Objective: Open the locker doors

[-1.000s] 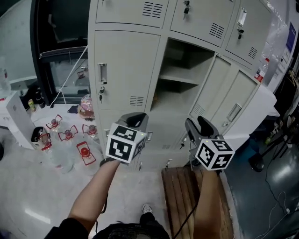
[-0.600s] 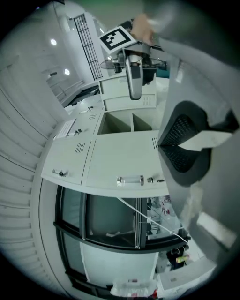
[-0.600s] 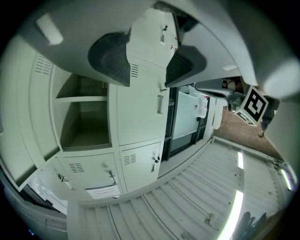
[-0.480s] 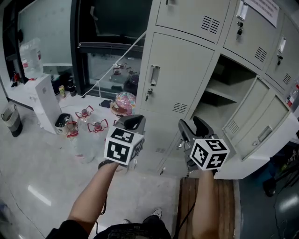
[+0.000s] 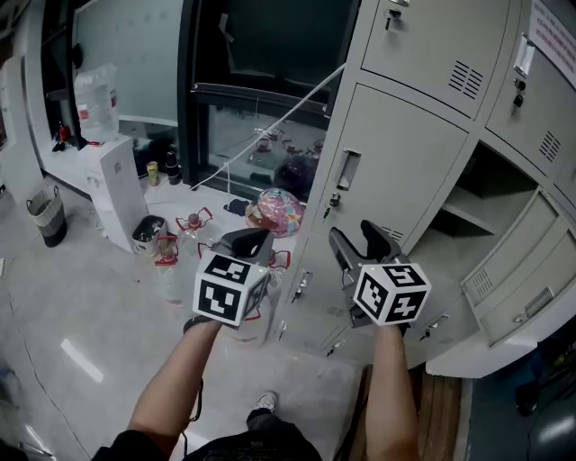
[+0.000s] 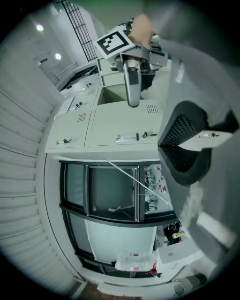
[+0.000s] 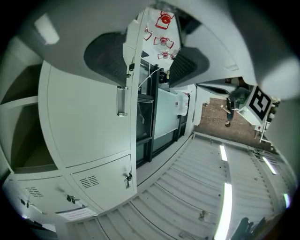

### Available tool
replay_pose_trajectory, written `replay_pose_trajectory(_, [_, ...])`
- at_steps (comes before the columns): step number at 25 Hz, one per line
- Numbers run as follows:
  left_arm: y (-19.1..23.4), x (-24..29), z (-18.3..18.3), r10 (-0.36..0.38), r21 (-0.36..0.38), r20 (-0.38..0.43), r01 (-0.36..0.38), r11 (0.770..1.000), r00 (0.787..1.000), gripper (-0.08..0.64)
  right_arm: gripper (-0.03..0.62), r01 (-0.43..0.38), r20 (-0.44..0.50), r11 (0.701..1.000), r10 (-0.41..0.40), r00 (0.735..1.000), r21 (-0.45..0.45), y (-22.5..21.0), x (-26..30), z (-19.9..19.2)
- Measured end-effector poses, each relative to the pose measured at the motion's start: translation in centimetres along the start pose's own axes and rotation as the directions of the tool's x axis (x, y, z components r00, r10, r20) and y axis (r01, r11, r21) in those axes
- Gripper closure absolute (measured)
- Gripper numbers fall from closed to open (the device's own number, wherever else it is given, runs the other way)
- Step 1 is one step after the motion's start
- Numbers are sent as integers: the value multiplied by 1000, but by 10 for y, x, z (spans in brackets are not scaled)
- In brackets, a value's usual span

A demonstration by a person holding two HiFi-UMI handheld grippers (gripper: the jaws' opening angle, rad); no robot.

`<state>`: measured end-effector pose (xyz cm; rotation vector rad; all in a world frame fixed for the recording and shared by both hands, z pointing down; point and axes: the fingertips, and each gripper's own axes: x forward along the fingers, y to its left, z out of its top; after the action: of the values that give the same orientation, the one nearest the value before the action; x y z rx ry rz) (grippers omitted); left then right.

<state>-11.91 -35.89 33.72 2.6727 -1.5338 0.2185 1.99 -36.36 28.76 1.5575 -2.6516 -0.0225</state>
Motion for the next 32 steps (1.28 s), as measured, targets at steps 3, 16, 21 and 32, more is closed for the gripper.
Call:
replay_pose_trajectory(3, [16, 10, -4, 18, 3, -14, -18, 1000, 1000, 560, 317, -23, 13, 1000, 23, 1000, 0, -2, 26, 6])
replay_pose_trajectory(16, [64, 86, 15, 45, 24, -28, -44, 999, 999, 560, 296, -75, 43, 997, 75, 996, 6, -29, 124, 29])
replay_pose_trajectory(21, [66, 111, 24, 27, 19, -17, -27, 999, 999, 560, 301, -64, 54, 998, 63, 997, 8, -36, 129, 29])
replay_pose_trajectory(32, [67, 129, 26, -56, 20, -7, 56, 998, 998, 560, 299, -27, 25, 999, 26, 999, 43, -42, 144, 22])
